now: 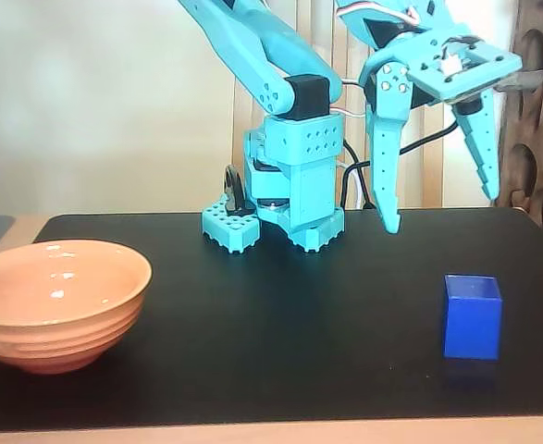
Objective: Place the blue cube in the orange bowl.
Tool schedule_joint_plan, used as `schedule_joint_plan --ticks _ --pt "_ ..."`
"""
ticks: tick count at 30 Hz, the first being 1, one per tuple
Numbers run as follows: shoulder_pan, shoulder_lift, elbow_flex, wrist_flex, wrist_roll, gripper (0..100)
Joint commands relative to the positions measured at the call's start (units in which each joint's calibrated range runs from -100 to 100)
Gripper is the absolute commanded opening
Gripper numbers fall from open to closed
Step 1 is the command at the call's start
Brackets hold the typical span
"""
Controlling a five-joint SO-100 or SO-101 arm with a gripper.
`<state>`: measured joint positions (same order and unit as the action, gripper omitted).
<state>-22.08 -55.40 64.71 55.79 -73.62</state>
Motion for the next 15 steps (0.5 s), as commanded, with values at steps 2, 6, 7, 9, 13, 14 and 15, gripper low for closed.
schedule_joint_plan --ticks 2,6,7,9,13,14,15 --pt "-2.1 3.6 -6.9 -6.7 -2.4 32" --pt "-2.5 7.0 -8.4 -8.5 -2.9 32" --pt "-2.4 7.5 -9.1 -8.5 -2.9 32" --pt "-2.3 9.4 -10.7 -8.4 -3.0 32" --pt "-2.6 12.1 -12.5 -8.2 -4.8 32" --pt "-2.8 12.5 -12.6 -8.2 -5.3 32" --pt "-3.0 12.8 -12.6 -8.2 -5.7 32"
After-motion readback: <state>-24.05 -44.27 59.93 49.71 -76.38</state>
